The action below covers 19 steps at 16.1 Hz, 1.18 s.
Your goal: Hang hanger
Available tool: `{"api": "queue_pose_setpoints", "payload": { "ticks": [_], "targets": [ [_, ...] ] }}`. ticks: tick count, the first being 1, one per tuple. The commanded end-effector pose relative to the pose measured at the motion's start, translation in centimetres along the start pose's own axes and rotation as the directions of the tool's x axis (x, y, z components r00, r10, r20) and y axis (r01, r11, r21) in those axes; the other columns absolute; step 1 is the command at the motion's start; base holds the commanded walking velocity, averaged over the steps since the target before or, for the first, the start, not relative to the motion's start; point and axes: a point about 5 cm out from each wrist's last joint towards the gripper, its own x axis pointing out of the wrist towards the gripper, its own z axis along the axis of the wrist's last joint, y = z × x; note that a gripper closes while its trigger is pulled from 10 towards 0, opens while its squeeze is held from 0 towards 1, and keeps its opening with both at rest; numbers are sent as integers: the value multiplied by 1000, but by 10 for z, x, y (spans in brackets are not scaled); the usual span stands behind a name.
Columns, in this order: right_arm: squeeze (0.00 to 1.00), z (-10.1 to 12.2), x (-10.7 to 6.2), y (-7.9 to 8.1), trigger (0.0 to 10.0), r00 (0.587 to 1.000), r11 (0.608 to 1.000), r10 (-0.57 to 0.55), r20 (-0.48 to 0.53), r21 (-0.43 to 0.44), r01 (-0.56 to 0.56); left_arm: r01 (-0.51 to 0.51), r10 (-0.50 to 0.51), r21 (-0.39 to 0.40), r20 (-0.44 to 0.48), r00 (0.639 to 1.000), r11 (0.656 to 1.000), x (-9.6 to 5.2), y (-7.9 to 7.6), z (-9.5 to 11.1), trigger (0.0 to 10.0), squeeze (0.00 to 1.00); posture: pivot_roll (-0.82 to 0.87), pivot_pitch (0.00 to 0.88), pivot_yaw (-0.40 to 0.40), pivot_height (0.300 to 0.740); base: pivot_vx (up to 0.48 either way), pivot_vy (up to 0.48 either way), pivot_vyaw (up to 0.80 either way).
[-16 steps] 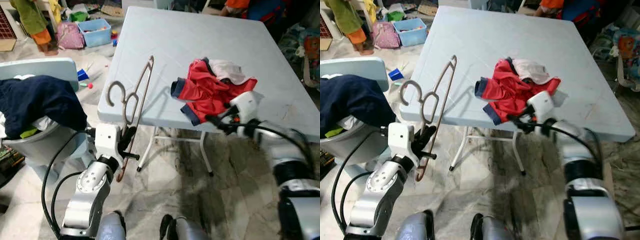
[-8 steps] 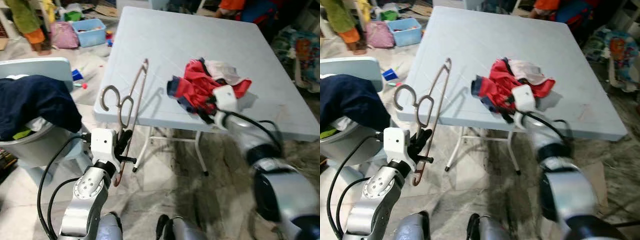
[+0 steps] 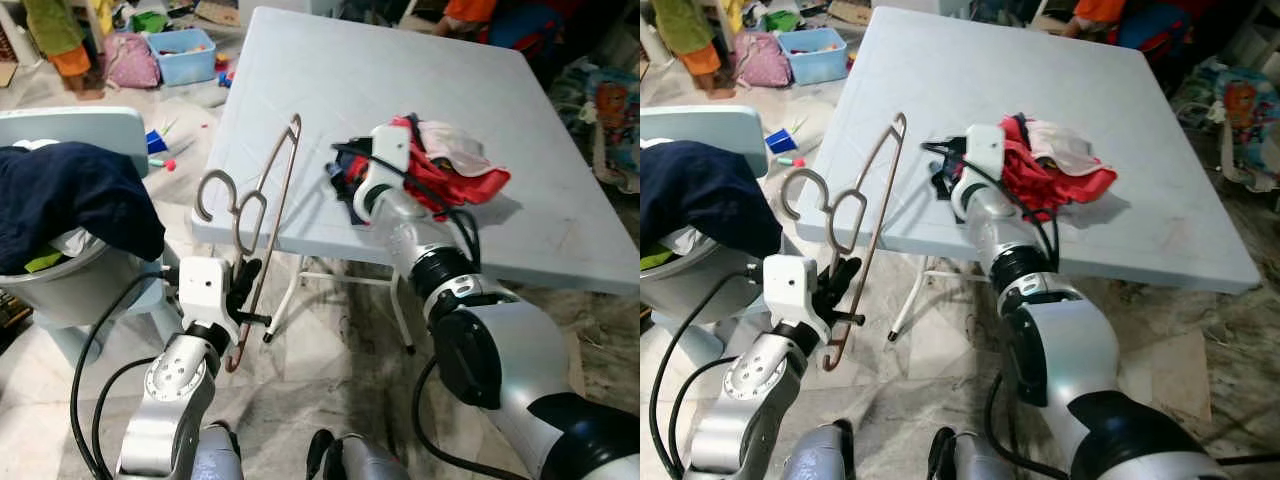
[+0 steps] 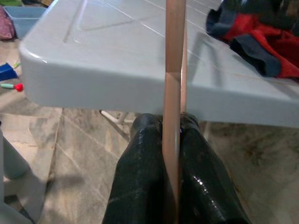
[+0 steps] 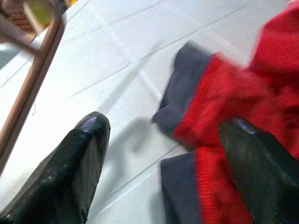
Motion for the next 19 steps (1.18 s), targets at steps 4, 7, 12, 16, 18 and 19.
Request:
{"api": "queue_pose_setpoints", "payload": {
  "ticks": [4,7,12,16,18,19],
  "targets": [
    [0,9,-18,-62,10000,986,981,35,162,-193,-3,13,-13,6,-15,1000,1000,7,1,-3,10000,0,137,77,-119,740,0,0,0],
    [0,-1,-43,-89,10000,970,967,80,228,-254,-20,-20,20,-1,-7,1000,1000,7,8,-3,10000,0,119,49,-93,740,0,0,0],
    [0,-18,-87,-92,10000,921,967,-8,390,-230,106,23,-22,20,-11,1000,1000,7,10,-4,10000,0,111,13,-49,740,0,0,0],
    [0,-40,-108,-97,10000,923,974,-139,358,-117,192,16,-16,2,7,1000,1000,11,13,-1,10000,0,94,0,-50,740,0,0,0],
    [0,-46,-114,-102,10000,922,967,-177,344,-112,228,1,-1,-16,-16,1000,1000,10,15,-9,10000,0,88,0,-45,740,0,0,-400],
    [0,-50,-117,-103,10000,925,966,-191,330,-104,236,19,-19,-24,-33,999,1000,10,11,-14,10000,0,80,0,-36,740,0,0,-800]
  ]
}}
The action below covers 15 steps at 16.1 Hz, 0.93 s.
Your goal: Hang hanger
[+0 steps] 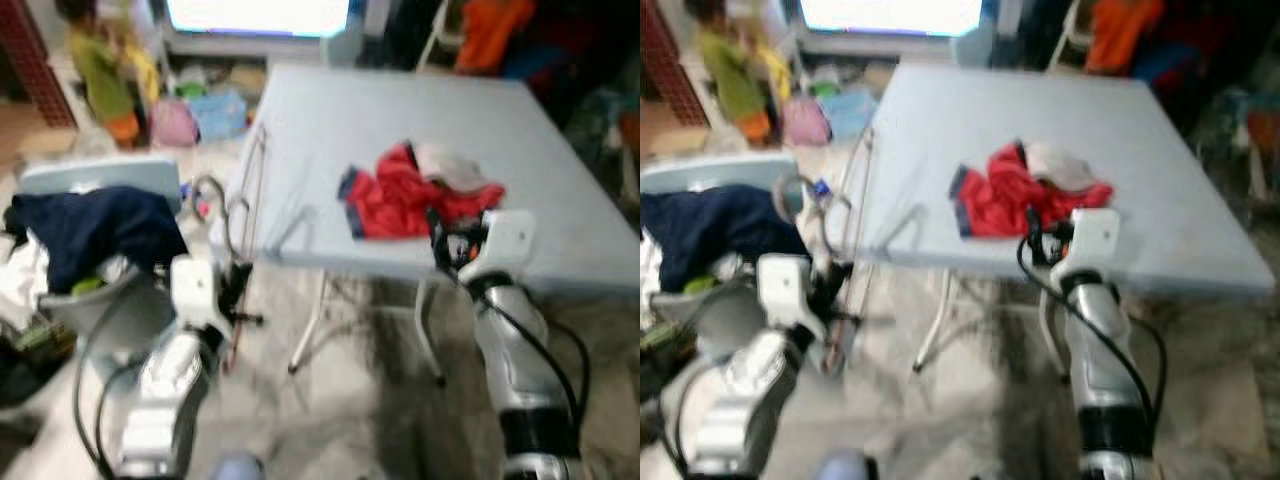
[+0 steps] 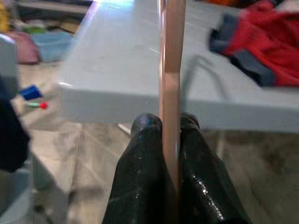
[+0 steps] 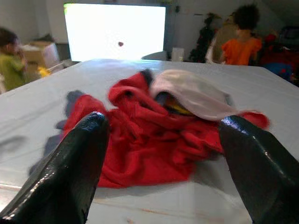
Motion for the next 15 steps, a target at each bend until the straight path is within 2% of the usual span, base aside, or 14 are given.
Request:
{"api": "queue_pose_setpoints", "payload": {
  "ticks": [1,2,3,5,10,15],
  "targets": [
    [0,3,-2,0,10000,1000,1000,-22,2,21,22,44,-45,18,28,999,999,6,-7,9,10000,0,72,0,-20,740,0,0,-800],
    [0,4,-2,1,10000,1000,999,-21,3,27,21,58,-59,19,35,998,998,8,-10,12,10000,0,68,0,-15,740,0,0,-800],
    [0,4,0,8,10000,1000,999,-9,5,33,9,88,-90,36,49,995,995,17,-16,19,10000,0,67,0,-15,740,0,0,-800],
    [0,3,1,16,10000,1000,999,10,-6,47,-10,93,-94,29,63,994,995,24,-18,23,10000,0,65,0,-23,740,0,0,-800],
    [0,0,-5,8,10000,999,999,-7,-34,35,8,136,-136,13,23,990,991,14,-24,13,10000,0,63,6,-36,740,0,0,-800],
    [0,1,-6,8,10000,999,999,2,-47,46,0,146,-146,11,28,989,989,17,-28,14,10000,0,51,15,-45,740,0,0,-680]
  ]
}}
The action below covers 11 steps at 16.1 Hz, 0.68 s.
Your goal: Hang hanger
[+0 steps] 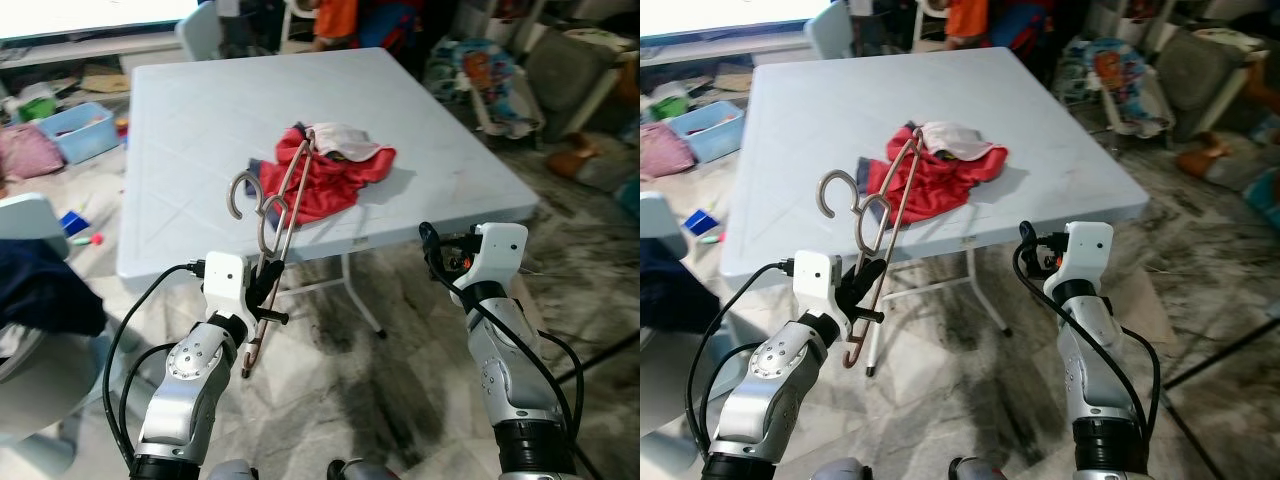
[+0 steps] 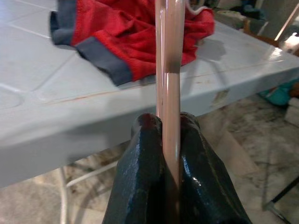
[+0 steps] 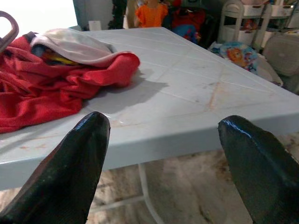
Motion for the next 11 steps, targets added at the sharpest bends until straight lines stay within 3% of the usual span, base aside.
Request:
{"api": "queue_pose_setpoints", "payload": {
  "ticks": [1,5,11],
  "targets": [
    [0,10,0,-2,10000,999,1000,-2,33,-2,2,20,-21,16,28,999,1000,3,-3,8,10000,0,51,15,-46,740,0,0,0],
    [0,8,0,-2,10000,1000,1000,4,16,1,-4,15,-16,24,26,1000,1000,2,-2,8,10000,0,51,17,-50,740,0,0,0],
    [0,6,1,-3,10000,1000,1000,14,0,0,-14,17,-17,29,20,1000,999,3,-2,7,10000,0,49,20,-51,740,-396,0,0]
  ]
}}
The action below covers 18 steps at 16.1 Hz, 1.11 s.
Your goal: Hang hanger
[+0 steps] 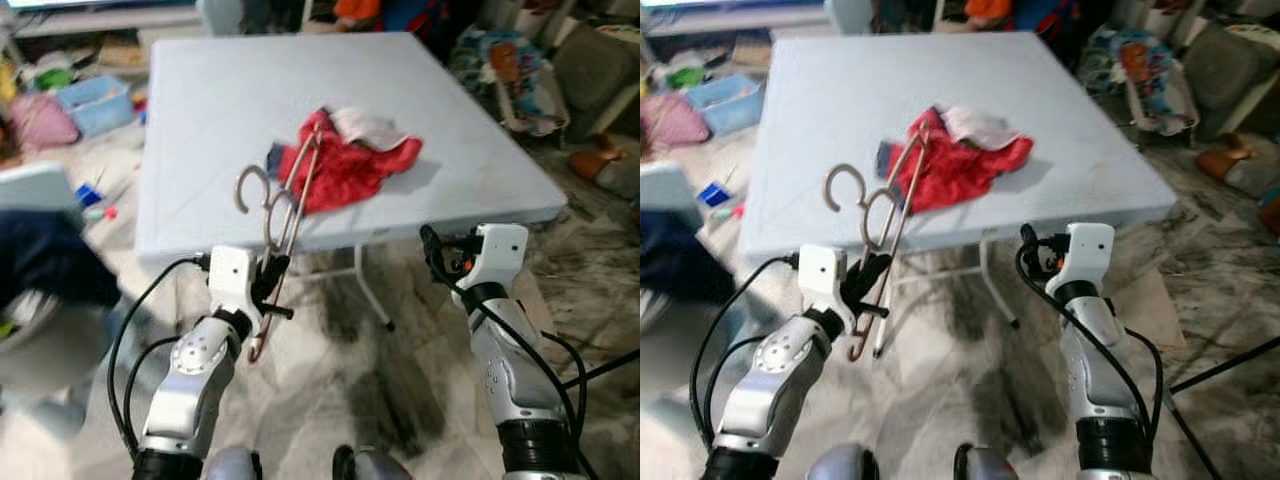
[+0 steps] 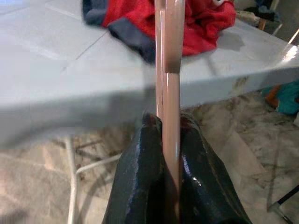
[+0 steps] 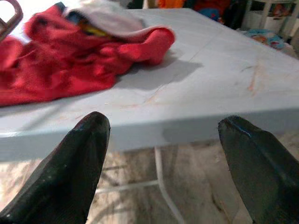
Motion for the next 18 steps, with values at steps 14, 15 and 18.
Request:
{"api": "queue_pose_setpoints", "payload": {
  "ticks": [14,15,18],
  "targets": [
    [0,4,7,18,10000,971,970,236,-28,-46,-237,93,-87,65,-88,992,994,-2,-2,-11,10000,0,57,22,-49,740,-214,0,0],
    [0,11,12,10,10000,918,888,388,-86,-232,-397,245,-211,129,-229,950,961,-10,4,-23,10000,0,63,29,-51,740,0,0,0],
    [0,24,13,-5,10000,834,754,520,-183,-361,-549,340,-267,190,-326,907,921,-15,24,-23,10000,0,63,29,-51,740,0,0,0]
  ]
}}
